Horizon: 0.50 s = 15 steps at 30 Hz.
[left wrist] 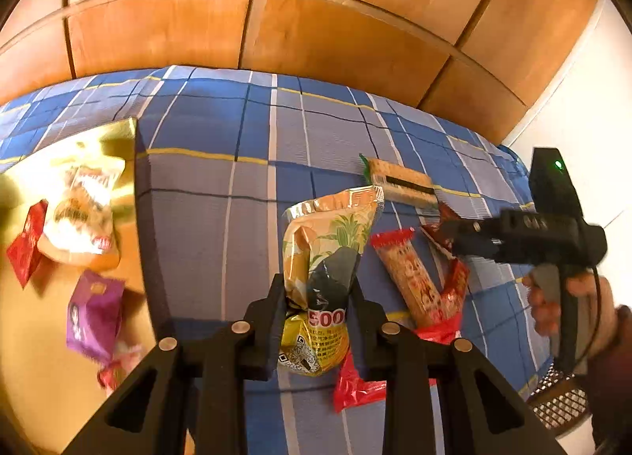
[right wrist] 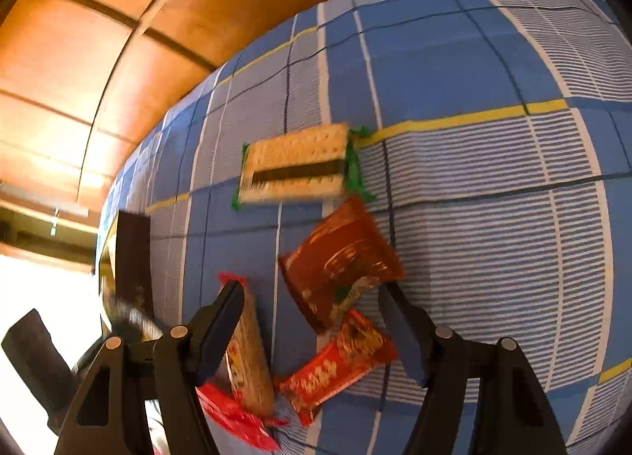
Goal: Organize snacks
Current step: 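Lift the yellow bag with left gripper while right grasps brown packet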
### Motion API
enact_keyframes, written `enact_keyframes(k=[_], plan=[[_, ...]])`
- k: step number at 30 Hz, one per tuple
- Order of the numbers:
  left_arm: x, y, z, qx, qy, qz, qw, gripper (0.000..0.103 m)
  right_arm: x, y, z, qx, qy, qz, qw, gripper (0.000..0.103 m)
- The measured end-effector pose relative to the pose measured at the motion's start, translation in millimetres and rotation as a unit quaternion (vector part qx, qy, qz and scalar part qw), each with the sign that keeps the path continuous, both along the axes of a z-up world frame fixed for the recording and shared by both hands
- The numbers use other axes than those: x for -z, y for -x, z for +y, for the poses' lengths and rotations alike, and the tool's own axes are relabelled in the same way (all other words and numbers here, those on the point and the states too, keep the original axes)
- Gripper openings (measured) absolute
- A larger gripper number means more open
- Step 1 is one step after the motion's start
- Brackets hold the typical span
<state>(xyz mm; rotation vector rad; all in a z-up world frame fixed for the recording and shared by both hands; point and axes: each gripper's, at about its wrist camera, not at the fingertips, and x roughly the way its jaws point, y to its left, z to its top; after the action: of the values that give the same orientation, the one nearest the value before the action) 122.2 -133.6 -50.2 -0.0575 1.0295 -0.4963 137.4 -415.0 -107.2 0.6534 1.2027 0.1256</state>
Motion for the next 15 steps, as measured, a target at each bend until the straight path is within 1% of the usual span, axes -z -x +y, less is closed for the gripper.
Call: enact_keyframes(k=[3,4,5,6,7,8,9,10,11,12,13,14,15], plan=[[-0.2,11.0,4.7,-0.001,0.009,0.001,1.0000,0.028,0.4,-6.5,0.7,0.026,0.019,0.000,0.999,0.070],[-1.2,14.1,5.6,0.000,0.012,0.000,0.9999,0.028,0.0,-9.9,3.5,0.029,0.035,0.001,0.999,0.064],[-2.6,17.0,6.5,0.001,0.015,-0.002,0.9999,0.028,-1.1,-15.4,5.7,0.025,0.058,0.003,0.998,0.059],[-4.5,20.1,8.0,0.002,0.016,-0.004,0.9999,0.028,-1.4,-19.6,12.1,0.014,0.094,0.008,0.995,0.051],[-6.7,22.8,9.0,0.003,0.018,-0.007,0.9998,0.028,-3.1,-22.2,23.1,-0.005,0.135,0.010,0.991,0.048],[-9.3,25.4,10.5,0.005,0.020,-0.012,0.9997,0.028,-5.3,-22.0,29.7,-0.023,0.162,0.008,0.986,0.048],[-11.4,27.2,12.3,0.005,0.023,-0.015,0.9996,0.028,-5.7,-22.8,44.4,-0.053,0.198,0.005,0.979,0.040],[-14.2,29.4,15.3,0.005,0.027,-0.019,0.9995,0.028,-6.1,-20.1,60.6,-0.094,0.249,-0.002,0.964,0.039],[-16.8,31.3,18.8,0.003,0.032,-0.021,0.9993,0.028,-4.8,-16.5,70.8,-0.120,0.289,-0.006,0.950,0.039],[-19.0,32.0,21.4,0.001,0.036,-0.022,0.9991,0.028,-1.0,-12.2,77.6,-0.143,0.319,-0.008,0.937,0.038],[-21.4,32.9,24.8,-0.002,0.042,-0.024,0.9988,0.028,1.4,-6.6,83.1,-0.166,0.337,-0.021,0.926,0.038],[-24.1,34.0,28.5,-0.005,0.047,-0.027,0.9985,0.028,1.8,-4.1,82.7,-0.170,0.338,-0.027,0.925,0.038],[-26.1,34.4,31.4,-0.007,0.050,-0.028,0.9983,0.028,1.9,-2.4,78.1,-0.165,0.328,-0.027,0.930,0.038]])
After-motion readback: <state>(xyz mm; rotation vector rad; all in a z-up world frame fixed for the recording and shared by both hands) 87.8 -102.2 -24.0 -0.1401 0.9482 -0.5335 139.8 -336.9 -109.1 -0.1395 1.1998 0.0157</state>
